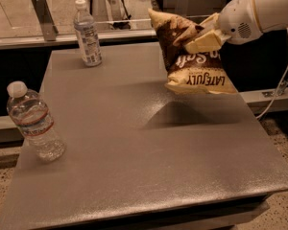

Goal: Pick brown chip bag

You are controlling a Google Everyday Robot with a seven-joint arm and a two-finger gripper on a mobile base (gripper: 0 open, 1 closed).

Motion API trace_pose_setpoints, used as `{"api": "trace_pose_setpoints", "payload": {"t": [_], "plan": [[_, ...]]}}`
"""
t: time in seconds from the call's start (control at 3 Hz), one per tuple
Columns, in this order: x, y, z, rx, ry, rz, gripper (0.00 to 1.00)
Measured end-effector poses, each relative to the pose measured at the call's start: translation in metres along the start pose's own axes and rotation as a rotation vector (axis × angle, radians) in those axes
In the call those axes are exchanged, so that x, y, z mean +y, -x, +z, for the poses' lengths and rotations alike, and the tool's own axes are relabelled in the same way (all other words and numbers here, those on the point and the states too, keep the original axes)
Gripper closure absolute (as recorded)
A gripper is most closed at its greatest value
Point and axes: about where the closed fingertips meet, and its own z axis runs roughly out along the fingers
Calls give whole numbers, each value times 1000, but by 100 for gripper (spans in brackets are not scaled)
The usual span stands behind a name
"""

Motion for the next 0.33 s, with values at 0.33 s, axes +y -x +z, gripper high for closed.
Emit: {"api": "trace_pose_setpoints", "payload": {"t": [0.33], "plan": [[0, 1, 0, -1, 0, 0, 100]]}}
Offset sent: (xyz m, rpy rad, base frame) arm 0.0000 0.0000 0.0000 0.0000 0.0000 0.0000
